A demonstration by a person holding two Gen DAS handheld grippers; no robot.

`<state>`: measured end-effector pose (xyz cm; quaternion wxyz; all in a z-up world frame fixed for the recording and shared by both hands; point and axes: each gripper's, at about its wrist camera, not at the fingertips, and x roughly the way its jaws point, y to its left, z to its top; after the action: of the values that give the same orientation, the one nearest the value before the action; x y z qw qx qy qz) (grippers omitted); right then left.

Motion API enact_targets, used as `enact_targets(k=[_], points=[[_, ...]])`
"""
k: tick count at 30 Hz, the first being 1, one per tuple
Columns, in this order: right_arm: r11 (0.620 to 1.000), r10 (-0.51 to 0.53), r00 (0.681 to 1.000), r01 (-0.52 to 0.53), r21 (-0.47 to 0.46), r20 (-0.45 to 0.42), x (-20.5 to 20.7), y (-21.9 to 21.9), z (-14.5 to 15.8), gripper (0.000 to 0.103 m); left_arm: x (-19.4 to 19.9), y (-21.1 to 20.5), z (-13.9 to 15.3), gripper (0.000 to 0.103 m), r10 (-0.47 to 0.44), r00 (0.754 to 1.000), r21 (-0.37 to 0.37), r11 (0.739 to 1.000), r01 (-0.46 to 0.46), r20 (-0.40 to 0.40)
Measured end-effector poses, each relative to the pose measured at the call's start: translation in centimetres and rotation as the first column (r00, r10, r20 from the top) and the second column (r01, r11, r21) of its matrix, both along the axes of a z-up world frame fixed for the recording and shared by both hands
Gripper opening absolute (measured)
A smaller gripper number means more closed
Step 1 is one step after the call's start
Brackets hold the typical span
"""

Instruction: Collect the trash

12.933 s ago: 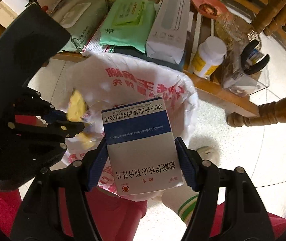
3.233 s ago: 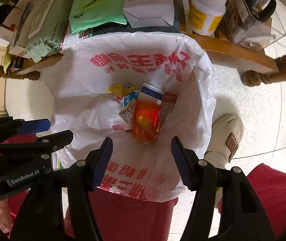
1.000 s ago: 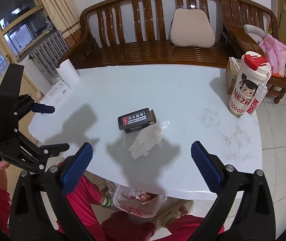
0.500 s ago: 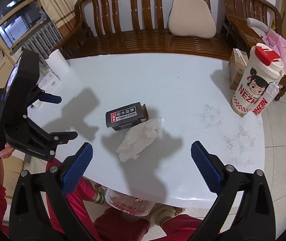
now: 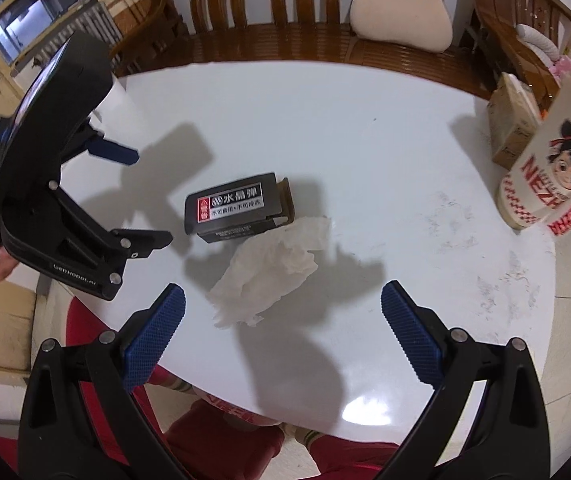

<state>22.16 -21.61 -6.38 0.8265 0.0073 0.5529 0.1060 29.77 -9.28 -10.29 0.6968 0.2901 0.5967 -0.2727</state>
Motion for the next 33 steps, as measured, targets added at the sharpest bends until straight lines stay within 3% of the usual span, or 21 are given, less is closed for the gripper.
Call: enact_targets(k=[14, 29, 33], points=[[0.997, 0.070, 0.995, -0.071, -0.007, -0.075, 2.6, 1.4, -5.5, 0.096, 2.3, -1.2, -3.9, 0.094, -0.042, 0.997, 0.023, 0.999, 0.044, -0.062], [0.989, 0.124, 0.991, -0.128, -0.079, -0.046, 3.4, 2.5, -7.9, 0.096, 4.4, -2.3, -5.9, 0.094, -0.062, 0.995, 0.020, 0.998, 0.064, -0.080], [0.986, 0.138, 0.989, -0.142, -0.090, -0.047, 3.1, 2.5, -8.3, 0.075, 4.7, -2.6, -6.3, 0.090, -0.069, 0.994, 0.020, 0.997, 0.071, -0.082]])
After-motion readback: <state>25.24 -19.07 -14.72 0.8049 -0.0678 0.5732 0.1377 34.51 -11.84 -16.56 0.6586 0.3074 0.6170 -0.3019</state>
